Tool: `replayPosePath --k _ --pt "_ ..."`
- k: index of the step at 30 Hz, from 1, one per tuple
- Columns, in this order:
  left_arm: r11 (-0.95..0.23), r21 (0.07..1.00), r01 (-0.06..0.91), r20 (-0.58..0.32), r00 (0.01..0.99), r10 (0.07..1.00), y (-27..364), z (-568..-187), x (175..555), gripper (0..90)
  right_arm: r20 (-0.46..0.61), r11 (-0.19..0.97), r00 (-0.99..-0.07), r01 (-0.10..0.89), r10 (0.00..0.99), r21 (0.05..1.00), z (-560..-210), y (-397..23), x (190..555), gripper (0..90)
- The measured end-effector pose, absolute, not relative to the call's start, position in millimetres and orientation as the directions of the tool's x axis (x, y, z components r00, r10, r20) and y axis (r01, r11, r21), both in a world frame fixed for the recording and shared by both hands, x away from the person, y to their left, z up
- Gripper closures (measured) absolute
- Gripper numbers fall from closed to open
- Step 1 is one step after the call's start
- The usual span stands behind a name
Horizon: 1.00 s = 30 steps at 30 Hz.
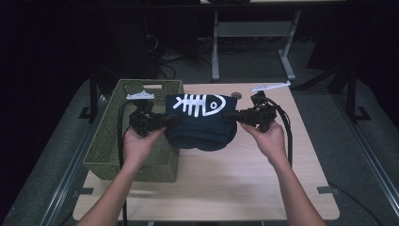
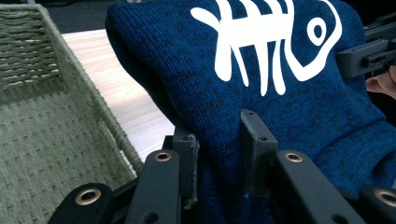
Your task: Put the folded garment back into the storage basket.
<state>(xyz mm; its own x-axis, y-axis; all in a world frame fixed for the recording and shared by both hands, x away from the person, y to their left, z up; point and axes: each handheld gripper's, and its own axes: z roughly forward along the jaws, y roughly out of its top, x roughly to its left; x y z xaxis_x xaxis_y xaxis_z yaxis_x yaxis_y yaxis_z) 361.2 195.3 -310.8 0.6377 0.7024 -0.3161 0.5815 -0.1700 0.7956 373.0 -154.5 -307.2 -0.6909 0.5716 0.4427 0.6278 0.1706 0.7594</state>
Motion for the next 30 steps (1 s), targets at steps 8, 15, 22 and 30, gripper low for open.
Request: replayPosePath --k 8,15,22,30 --pt "-0.164 0.794 0.585 -0.316 0.628 0.711 204.3 -309.4 360.8 70.7 0.447 0.172 -0.698 0.625 0.56 0.761 -306.6 -144.1 377.5 75.5" --pt "-0.157 0.797 0.584 -0.312 0.619 0.721 214.8 -307.9 359.9 70.7 0.452 0.174 -0.7 0.628 0.553 0.759 -304.8 -134.3 379.9 75.5" --pt "-0.146 0.798 0.585 -0.314 0.61 0.728 222.8 -307.1 358.6 70.6 0.449 0.182 -0.71 0.621 0.542 0.763 -303.1 -125.4 382.4 75.5" --pt "-0.14 0.796 0.588 -0.313 0.599 0.737 232.2 -306.4 358.1 70.5 0.45 0.192 -0.718 0.619 0.531 0.762 -303.7 -114.5 387.3 75.5"
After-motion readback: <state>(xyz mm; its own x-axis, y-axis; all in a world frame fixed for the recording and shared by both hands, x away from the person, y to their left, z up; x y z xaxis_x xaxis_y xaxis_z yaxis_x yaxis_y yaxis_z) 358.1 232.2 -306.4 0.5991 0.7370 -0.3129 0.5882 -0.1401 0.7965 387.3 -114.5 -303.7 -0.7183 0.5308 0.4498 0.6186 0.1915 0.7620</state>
